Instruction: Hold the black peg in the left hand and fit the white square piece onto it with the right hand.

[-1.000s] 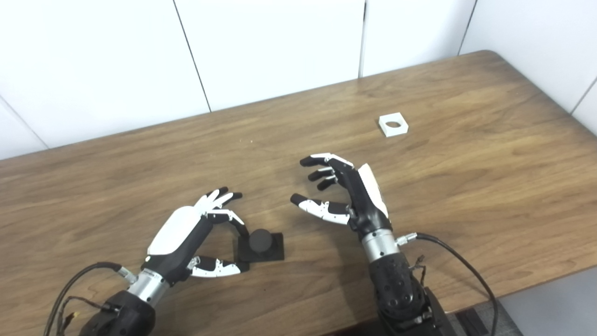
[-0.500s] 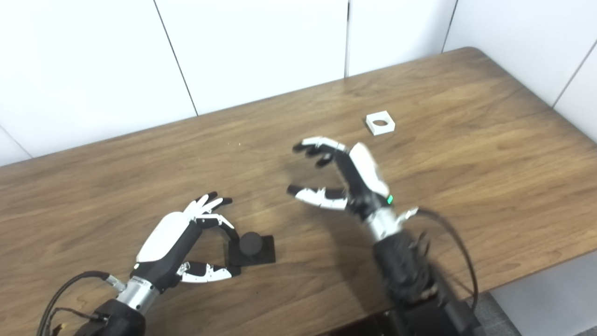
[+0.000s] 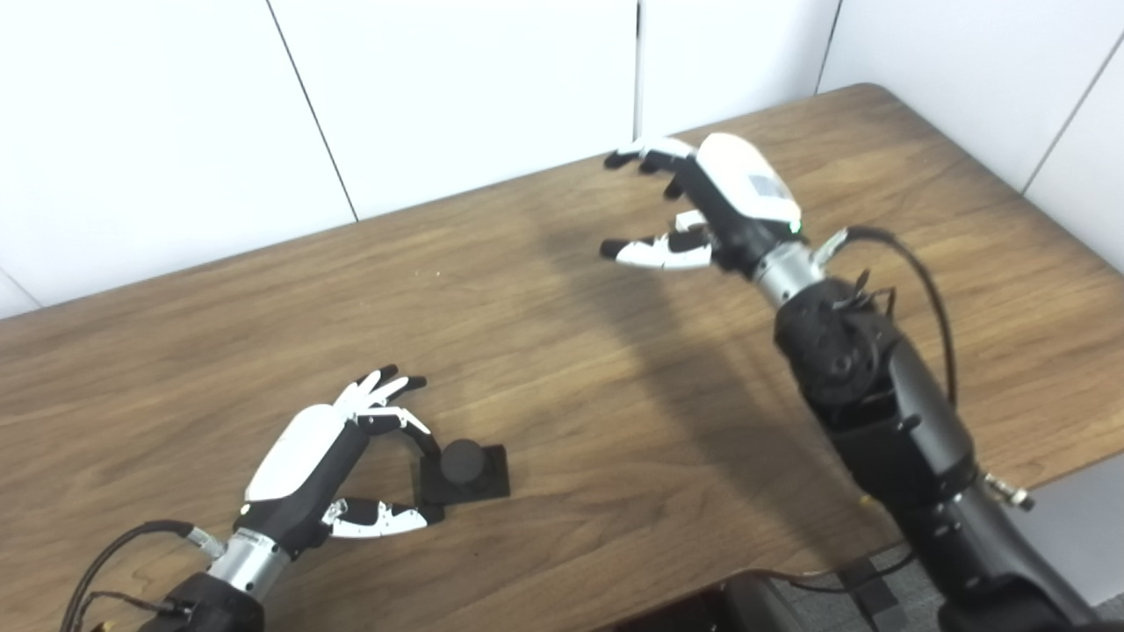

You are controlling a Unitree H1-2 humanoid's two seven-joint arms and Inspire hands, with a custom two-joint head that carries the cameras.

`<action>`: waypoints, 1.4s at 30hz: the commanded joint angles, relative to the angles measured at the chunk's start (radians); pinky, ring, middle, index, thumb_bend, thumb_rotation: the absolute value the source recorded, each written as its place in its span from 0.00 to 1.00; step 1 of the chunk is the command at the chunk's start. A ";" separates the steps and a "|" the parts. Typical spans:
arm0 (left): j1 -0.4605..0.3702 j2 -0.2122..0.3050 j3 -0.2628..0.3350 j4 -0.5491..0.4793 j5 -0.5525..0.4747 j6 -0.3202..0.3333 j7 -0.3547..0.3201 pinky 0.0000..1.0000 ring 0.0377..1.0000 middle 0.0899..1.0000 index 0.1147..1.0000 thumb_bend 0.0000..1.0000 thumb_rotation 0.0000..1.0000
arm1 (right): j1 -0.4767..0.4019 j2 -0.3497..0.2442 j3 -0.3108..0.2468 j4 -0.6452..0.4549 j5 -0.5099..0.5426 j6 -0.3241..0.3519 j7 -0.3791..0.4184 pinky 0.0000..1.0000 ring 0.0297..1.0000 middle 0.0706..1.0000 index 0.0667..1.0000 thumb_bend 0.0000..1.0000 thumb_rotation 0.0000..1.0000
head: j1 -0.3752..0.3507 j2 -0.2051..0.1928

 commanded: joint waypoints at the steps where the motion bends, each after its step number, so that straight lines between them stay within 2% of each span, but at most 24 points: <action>1: 0.015 0.017 -0.015 0.017 0.023 0.003 -0.042 1.00 1.00 0.92 0.42 0.52 0.06 | -0.047 -0.036 -0.009 0.005 -0.019 0.004 0.008 0.60 0.77 0.83 0.75 0.62 0.38 | 0.000 0.001; 7: 0.018 0.018 -0.012 0.012 0.021 0.013 -0.042 1.00 1.00 0.92 0.42 0.52 0.06 | -0.081 -0.113 -0.010 0.075 -0.022 -0.013 0.042 0.61 0.78 0.84 0.76 0.61 0.37 | 0.002 0.003; 10: 0.020 0.017 -0.010 0.008 0.022 0.019 -0.041 1.00 1.00 0.92 0.42 0.52 0.06 | -0.101 -0.158 -0.001 0.105 -0.027 -0.012 0.074 0.63 0.80 0.85 0.77 0.62 0.40 | 0.001 0.003; 17: 0.021 0.015 -0.006 0.010 0.014 0.019 -0.043 1.00 1.00 0.92 0.42 0.52 0.06 | -0.145 -0.244 0.014 0.162 -0.003 -0.025 0.156 0.69 0.87 0.90 0.79 0.71 0.44 | 0.005 0.006; 22: 0.021 0.014 -0.005 0.010 0.016 0.017 -0.041 1.00 1.00 0.92 0.42 0.52 0.06 | -0.164 -0.270 0.020 0.202 -0.001 -0.031 0.151 0.72 0.89 0.90 0.78 0.70 0.45 | 0.005 0.007; 27: 0.022 0.013 -0.004 0.010 0.013 0.017 -0.040 1.00 1.00 0.92 0.42 0.52 0.06 | -0.200 -0.303 0.046 0.230 -0.031 -0.009 0.183 0.77 0.91 0.91 0.79 0.68 0.46 | 0.003 0.008; 35: 0.024 0.015 -0.003 0.003 0.014 0.027 -0.046 1.00 1.00 0.92 0.42 0.52 0.06 | -0.269 -0.340 0.083 0.314 -0.014 -0.014 0.268 0.87 0.95 0.95 0.81 0.69 0.47 | 0.005 0.014; 39: 0.026 0.015 -0.003 0.006 0.014 0.020 -0.043 1.00 1.00 0.92 0.42 0.52 0.06 | -0.299 -0.359 0.114 0.354 0.008 -0.010 0.342 0.92 0.99 0.98 0.83 0.71 0.43 | 0.009 0.016; 42: 0.027 0.014 -0.003 0.002 0.015 0.025 -0.044 1.00 1.00 0.92 0.42 0.52 0.06 | -0.313 -0.362 0.130 0.384 0.016 -0.013 0.368 0.93 0.99 0.98 0.82 0.73 0.40 | 0.013 0.018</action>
